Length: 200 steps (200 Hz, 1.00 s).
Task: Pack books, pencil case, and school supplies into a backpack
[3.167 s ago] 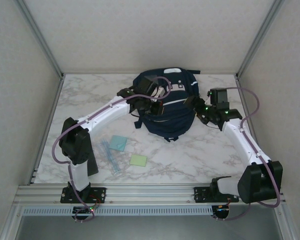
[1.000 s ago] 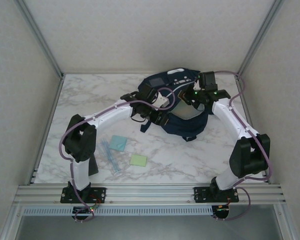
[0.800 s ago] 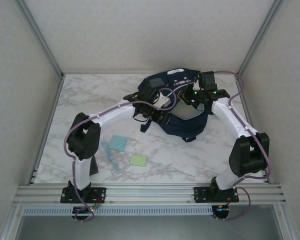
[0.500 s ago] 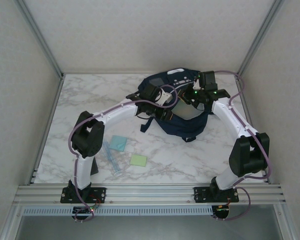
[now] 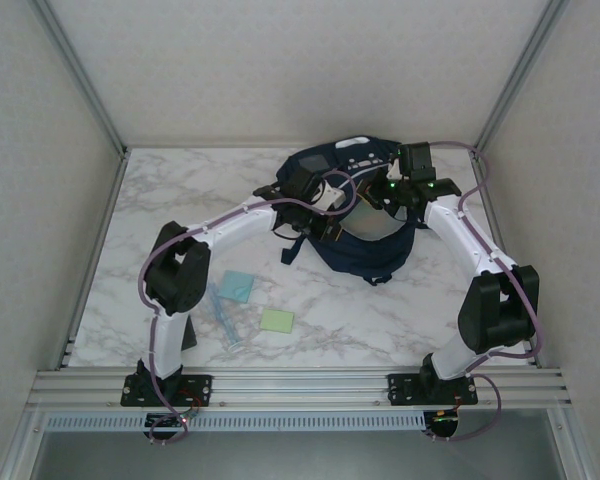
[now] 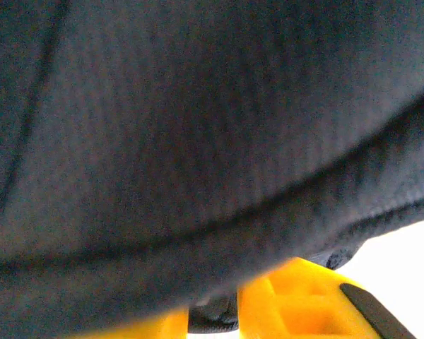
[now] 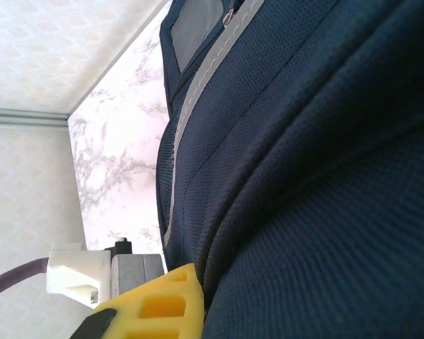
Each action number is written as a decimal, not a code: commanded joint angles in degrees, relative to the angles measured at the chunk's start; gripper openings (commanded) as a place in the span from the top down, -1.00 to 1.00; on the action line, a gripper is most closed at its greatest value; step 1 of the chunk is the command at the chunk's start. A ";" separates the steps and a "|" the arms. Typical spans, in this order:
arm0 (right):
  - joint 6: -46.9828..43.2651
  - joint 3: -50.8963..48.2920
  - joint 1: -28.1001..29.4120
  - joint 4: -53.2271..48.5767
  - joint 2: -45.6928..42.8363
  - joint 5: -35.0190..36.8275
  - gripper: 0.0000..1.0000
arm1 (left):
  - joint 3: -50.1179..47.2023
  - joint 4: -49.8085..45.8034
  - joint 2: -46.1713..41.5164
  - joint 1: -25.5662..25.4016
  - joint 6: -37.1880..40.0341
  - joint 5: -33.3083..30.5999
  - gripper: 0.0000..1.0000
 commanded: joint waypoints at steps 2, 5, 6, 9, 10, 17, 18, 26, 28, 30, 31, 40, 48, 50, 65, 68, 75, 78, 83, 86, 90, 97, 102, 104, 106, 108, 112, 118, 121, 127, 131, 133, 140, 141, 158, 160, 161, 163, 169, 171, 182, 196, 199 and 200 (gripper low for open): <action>-1.86 1.16 -1.28 5.81 -2.94 1.37 1.00 | -1.47 -4.75 -3.61 0.97 1.01 -1.56 0.53; -1.91 1.11 -1.28 5.86 -2.88 1.27 1.00 | -1.40 -4.73 -3.57 1.06 0.96 -1.57 0.55; -1.87 1.11 -1.28 5.84 -2.88 1.22 1.00 | -1.38 -4.73 -3.52 1.09 0.94 -1.48 0.56; -1.84 1.11 -1.28 5.98 -2.83 1.20 1.00 | -1.30 -4.68 -3.44 1.27 0.88 -1.39 0.59; -1.84 1.15 -1.28 5.99 -2.81 1.18 1.00 | -1.29 -4.70 -3.37 1.32 0.85 -1.35 0.59; -1.77 1.24 -1.28 6.09 -2.68 1.07 1.00 | -0.95 -4.63 -3.04 1.45 0.75 -1.05 0.69; -1.81 1.26 -1.19 6.09 -2.70 1.08 1.00 | -0.90 -4.63 -2.99 1.50 0.75 -1.00 0.70; -1.77 1.23 -1.23 6.11 -2.63 0.94 1.00 | -0.25 -4.61 -2.62 1.64 0.66 -0.65 0.81; -1.73 1.22 -1.24 6.22 -2.63 0.85 1.00 | -0.17 -4.63 -2.54 1.66 0.65 -0.57 0.83; -1.79 1.27 -1.27 6.25 -2.58 0.87 1.00 | -0.02 -4.68 -2.43 1.64 0.65 -0.46 0.85; -1.77 1.23 -1.23 6.30 -2.56 0.84 1.00 | 0.10 -4.70 -2.38 1.64 0.61 -0.45 0.86; -1.77 1.21 -1.23 6.28 -2.54 0.74 1.00 | 0.65 -4.72 -2.04 1.64 0.72 -0.25 0.95; -1.83 1.21 -1.27 6.30 -2.54 0.80 1.00 | 1.00 -4.86 -1.90 1.64 0.79 -0.17 1.00; -1.84 1.24 -1.27 6.27 -2.61 0.81 1.00 | 1.09 -4.94 -1.90 1.71 0.86 -0.17 1.00; -2.13 1.28 -1.27 6.17 -2.71 0.97 1.00 | 1.19 -5.08 -2.15 1.73 1.24 -0.21 1.00; -2.17 1.24 -1.22 6.10 -2.72 0.98 1.00 | 1.11 -5.16 -2.16 1.79 1.34 -0.29 1.00; -2.32 1.28 -1.23 6.00 -2.79 1.07 1.00 | 1.17 -5.64 -2.23 1.83 1.80 -0.86 1.00; -2.42 1.32 -1.27 5.93 -2.76 1.11 1.00 | 1.12 -5.92 -2.17 1.89 2.06 -1.27 1.00; -2.55 1.28 -1.20 5.84 -2.88 1.16 1.00 | 1.20 -6.43 -2.24 2.06 2.48 -1.96 1.00; -2.69 1.37 -1.22 5.75 -2.89 1.23 1.00 | 1.20 -6.70 -2.22 2.14 2.78 -2.50 1.00; -2.78 1.41 -1.26 5.59 -2.97 1.22 1.00 | 1.32 -7.37 -2.20 2.24 2.96 -3.37 1.00; -2.94 1.43 -1.26 5.36 -3.06 1.33 1.00 | 1.31 -8.36 -2.16 2.50 3.51 -5.48 1.00; -3.04 1.38 -1.25 5.30 -3.14 1.23 1.00 | 1.21 -8.84 -2.16 2.75 3.79 -7.63 1.00; -3.08 1.44 -1.27 5.25 -3.22 1.25 1.00 | 1.25 -8.98 -2.07 2.88 3.88 -8.62 1.00; -3.12 1.41 -1.27 5.22 -3.28 1.14 1.00 | 1.19 -9.13 -2.00 2.94 3.97 -9.57 1.00; -3.10 1.38 -1.27 5.12 -3.32 1.16 1.00 | 1.14 -9.32 -1.94 3.06 4.05 -10.87 1.00; -3.12 1.31 -1.23 5.12 -3.41 1.09 1.00 | 1.07 -9.61 -1.71 3.27 4.16 -13.38 1.00; -3.16 1.14 -1.23 5.00 -3.65 0.97 1.00 | 0.94 -9.77 -1.19 3.72 4.13 -17.01 1.00; -3.18 1.08 -1.24 4.90 -3.80 0.92 1.00 | 1.03 -9.80 -0.85 4.09 4.12 -18.57 1.00; -3.18 0.81 -1.24 4.94 -4.06 0.85 1.00 | 1.17 -9.66 -0.04 4.90 3.74 -20.80 1.00; -3.22 0.64 -1.26 5.02 -4.32 0.88 1.00 | 1.34 -9.53 0.57 5.59 3.31 -21.82 1.00; -3.24 0.62 -1.27 5.03 -4.39 0.90 1.00 | 1.52 -9.40 0.81 5.95 3.03 -22.04 1.00; -3.09 0.32 -1.28 5.11 -4.85 0.83 1.00 | 2.02 -8.99 2.14 7.70 1.99 -22.20 1.00; -3.08 0.23 -1.28 5.16 -4.88 0.82 1.00 | 2.21 -8.97 2.23 7.88 1.76 -22.21 1.00; -2.86 -0.44 -1.27 5.55 -5.78 0.99 1.00 | 4.97 -8.34 5.37 11.37 -1.47 -21.97 1.00; -2.86 -0.45 -1.27 5.56 -5.79 0.97 1.00 | 5.49 -8.33 5.83 11.65 -1.81 -22.07 1.00; -2.88 -0.51 -1.27 5.56 -5.79 1.02 1.00 | 5.75 -8.42 6.01 11.79 -1.94 -22.19 1.00; -2.89 -0.48 -1.21 5.54 -5.79 0.93 1.00 | 6.14 -8.46 6.32 12.11 -2.28 -22.33 1.00; -2.89 -0.40 -1.27 5.51 -5.67 0.91 1.00 | 7.70 -8.73 7.43 12.81 -3.17 -22.97 1.00; -2.85 -0.37 -1.27 5.50 -5.59 0.84 1.00 | 8.21 -8.89 7.77 13.07 -3.44 -23.07 1.00; -2.57 -0.33 -1.23 5.75 -4.97 -0.03 1.00 | 10.89 -9.67 9.34 14.03 -5.01 -23.97 1.00; -1.79 -0.89 -1.28 6.89 -4.25 -1.84 1.00 | 13.13 -10.93 10.35 14.68 -6.70 -24.16 1.00; -1.52 -1.13 -1.20 7.20 -4.09 -2.39 1.00 | 13.27 -11.06 10.28 14.66 -7.05 -24.16 1.00; -1.46 -1.24 -1.19 7.48 -4.06 -2.63 1.00 | 13.29 -11.06 10.26 14.65 -7.11 -24.16 1.00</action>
